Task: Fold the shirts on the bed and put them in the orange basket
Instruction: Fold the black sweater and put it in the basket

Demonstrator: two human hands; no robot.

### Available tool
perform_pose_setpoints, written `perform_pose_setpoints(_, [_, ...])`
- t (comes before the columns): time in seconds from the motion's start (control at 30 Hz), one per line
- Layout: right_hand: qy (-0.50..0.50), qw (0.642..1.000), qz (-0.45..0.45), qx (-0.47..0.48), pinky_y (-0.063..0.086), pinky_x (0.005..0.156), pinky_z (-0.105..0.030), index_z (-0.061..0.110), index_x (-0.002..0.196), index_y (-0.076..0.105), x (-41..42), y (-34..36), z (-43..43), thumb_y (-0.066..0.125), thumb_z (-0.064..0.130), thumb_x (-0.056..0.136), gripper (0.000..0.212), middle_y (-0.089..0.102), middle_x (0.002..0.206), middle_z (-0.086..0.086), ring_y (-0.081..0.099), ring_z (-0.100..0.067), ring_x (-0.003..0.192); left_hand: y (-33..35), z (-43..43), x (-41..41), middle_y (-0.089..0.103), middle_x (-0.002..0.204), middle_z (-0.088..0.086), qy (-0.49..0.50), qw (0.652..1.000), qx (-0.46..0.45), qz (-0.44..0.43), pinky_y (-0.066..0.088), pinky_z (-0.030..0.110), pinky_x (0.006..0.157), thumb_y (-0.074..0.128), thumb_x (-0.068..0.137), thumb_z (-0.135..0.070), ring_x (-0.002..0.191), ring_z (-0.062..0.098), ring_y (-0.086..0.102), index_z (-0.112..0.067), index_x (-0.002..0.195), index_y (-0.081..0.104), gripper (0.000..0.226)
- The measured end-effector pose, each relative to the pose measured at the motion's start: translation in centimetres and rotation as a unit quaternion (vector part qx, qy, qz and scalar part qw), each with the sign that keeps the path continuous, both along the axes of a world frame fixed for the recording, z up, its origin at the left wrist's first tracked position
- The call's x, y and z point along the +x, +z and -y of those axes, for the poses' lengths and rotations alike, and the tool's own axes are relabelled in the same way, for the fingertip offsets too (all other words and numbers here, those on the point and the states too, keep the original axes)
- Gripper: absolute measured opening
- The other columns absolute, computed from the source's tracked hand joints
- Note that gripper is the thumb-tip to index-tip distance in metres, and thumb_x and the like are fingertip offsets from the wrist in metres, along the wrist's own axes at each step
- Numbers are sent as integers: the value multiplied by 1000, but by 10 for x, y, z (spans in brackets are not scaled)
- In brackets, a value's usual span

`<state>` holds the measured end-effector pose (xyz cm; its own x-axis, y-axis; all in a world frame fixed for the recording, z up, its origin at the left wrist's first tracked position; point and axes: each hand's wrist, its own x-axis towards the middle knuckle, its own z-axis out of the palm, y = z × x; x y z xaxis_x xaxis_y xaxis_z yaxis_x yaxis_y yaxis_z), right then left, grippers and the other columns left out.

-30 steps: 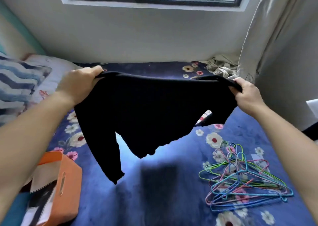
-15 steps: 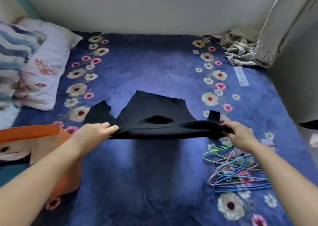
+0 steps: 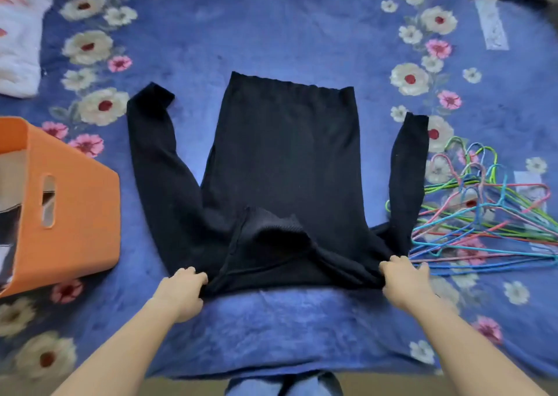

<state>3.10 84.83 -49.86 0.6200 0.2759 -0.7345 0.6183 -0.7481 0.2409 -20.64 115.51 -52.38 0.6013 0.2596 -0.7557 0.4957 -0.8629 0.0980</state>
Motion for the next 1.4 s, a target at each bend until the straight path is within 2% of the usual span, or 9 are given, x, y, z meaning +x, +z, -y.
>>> perform_pose_setpoints(0.27, [-349,844,-167,371,38,101,-34,23,127,50,-24,-46,-104,60,19,81,47,53,115,8,50,-16,110,-38,31,74,49,127,5,476,843,-125,217,37,27,93,66,83,-26,112,18,47,-16,140,38,65])
perform_pose_setpoints(0.47, [-363,841,-76,394,41,63,-19,20,89,56,-26,-71,-96,69,22,77,17,58,80,8,54,-9,74,-44,54,110,45,135,-6,90,894,-50,436,24,36,102,57,72,-42,127,16,34,-25,133,50,64])
perform_pose_setpoints(0.6, [-337,836,-114,418,38,58,-24,16,69,58,-28,-76,-76,69,17,77,14,56,61,4,44,-6,58,-60,60,145,62,84,-9,-132,891,-12,435,18,42,102,54,81,-38,93,16,60,-25,90,67,21])
perform_pose_setpoints(0.77, [-338,824,-166,423,32,54,-20,19,64,49,-35,-79,-57,66,6,76,25,44,56,8,36,-5,55,-41,40,182,44,61,-7,394,821,-177,374,36,19,61,49,96,-32,56,7,39,-6,79,51,30])
perform_pose_setpoints(0.93, [-325,850,-189,370,38,59,-27,17,70,56,-29,-85,-55,63,11,73,10,53,63,6,41,-7,57,-51,24,176,62,102,-10,262,901,-187,290,44,29,89,54,93,-39,100,9,53,-30,104,64,18])
perform_pose_setpoints(1.03, [-358,832,-174,387,41,62,-21,22,78,62,-19,-80,-72,66,17,76,7,60,70,6,49,-7,62,-56,16,153,54,121,0,348,859,-51,373,35,32,96,54,93,-34,116,21,45,-23,122,58,31])
perform_pose_setpoints(1.13, [-437,779,-159,422,39,61,-12,20,90,65,-9,-77,-101,71,32,79,17,63,76,7,55,-4,70,-58,11,128,57,108,3,515,803,-42,298,34,26,84,54,93,-36,102,20,52,-14,120,52,36])
perform_pose_setpoints(1.23, [-426,787,-165,414,38,60,-16,15,89,64,-7,-81,-128,71,36,80,24,59,72,7,52,-6,65,-63,13,114,56,75,-4,448,862,-96,218,34,27,69,57,91,-41,70,11,50,-18,99,51,26])
perform_pose_setpoints(1.4, [-452,725,-72,515,31,50,-15,8,71,53,-8,-81,-127,66,17,84,20,41,54,7,34,-5,51,-55,-3,121,32,62,5,450,796,-132,381,29,31,56,53,95,-32,58,12,30,-4,68,31,44])
